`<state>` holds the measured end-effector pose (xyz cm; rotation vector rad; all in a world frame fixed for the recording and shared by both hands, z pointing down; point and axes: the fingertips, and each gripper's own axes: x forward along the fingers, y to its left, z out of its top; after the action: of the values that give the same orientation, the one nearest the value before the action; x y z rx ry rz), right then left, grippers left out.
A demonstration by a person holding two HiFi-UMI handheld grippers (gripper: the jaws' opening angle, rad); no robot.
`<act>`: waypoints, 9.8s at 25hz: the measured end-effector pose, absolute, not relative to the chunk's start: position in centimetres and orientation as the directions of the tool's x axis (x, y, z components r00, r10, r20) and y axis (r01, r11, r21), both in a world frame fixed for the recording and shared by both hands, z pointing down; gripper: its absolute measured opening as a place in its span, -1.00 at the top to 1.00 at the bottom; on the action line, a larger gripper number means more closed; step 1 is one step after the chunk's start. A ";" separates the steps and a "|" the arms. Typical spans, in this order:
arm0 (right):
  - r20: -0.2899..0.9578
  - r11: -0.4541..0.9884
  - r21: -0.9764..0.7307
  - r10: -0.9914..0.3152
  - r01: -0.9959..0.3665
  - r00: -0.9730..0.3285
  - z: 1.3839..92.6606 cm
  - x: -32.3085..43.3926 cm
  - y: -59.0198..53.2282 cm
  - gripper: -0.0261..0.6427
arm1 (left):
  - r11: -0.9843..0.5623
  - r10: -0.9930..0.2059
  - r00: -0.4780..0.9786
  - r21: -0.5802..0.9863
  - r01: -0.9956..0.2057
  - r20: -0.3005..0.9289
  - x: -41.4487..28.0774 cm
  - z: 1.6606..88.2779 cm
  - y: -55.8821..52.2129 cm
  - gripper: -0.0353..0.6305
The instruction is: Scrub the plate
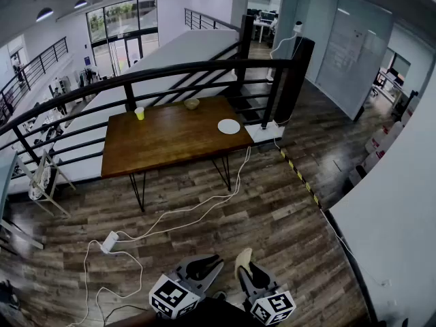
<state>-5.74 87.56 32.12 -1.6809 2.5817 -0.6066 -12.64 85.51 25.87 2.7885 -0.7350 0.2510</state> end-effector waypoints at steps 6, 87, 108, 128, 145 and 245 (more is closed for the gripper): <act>0.226 0.338 -0.333 -0.878 -0.881 -0.422 33.4 -7.3 84.0 0.58 | -0.836 -0.457 0.859 0.217 -0.503 0.232 -14.0 26.6 81.2 0.71; 0.404 0.292 -0.405 -0.793 -0.867 -0.456 37.1 10.2 7.9 0.60 | -0.711 -0.517 0.815 0.398 -0.579 0.262 2.0 30.9 3.3 0.71; 0.515 0.243 -0.519 -0.677 -0.820 -0.526 47.3 8.9 -12.1 0.60 | -0.397 -0.603 0.625 0.492 -0.775 0.497 -4.8 46.6 -11.5 0.71; 0.624 0.423 -0.538 -0.382 -0.729 -0.682 58.9 0.3 -18.4 0.60 | -0.054 -0.394 0.647 0.686 -0.725 0.653 -1.7 62.9 -12.7 0.58; 0.645 0.383 -0.533 -0.392 -0.754 -0.656 60.6 2.1 -19.5 0.60 | 0.090 -0.404 0.612 0.696 -0.713 0.679 -1.4 64.4 -13.1 0.67; 0.611 0.262 -0.671 -0.334 -0.694 -0.717 60.4 4.5 -12.9 0.60 | 0.138 -0.458 0.637 0.757 -0.639 0.621 -0.7 62.9 -9.2 0.63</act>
<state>4.49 -12.90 60.40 -1.1788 2.7514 -1.8071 -0.75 -9.24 62.93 1.4969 -0.9632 0.1658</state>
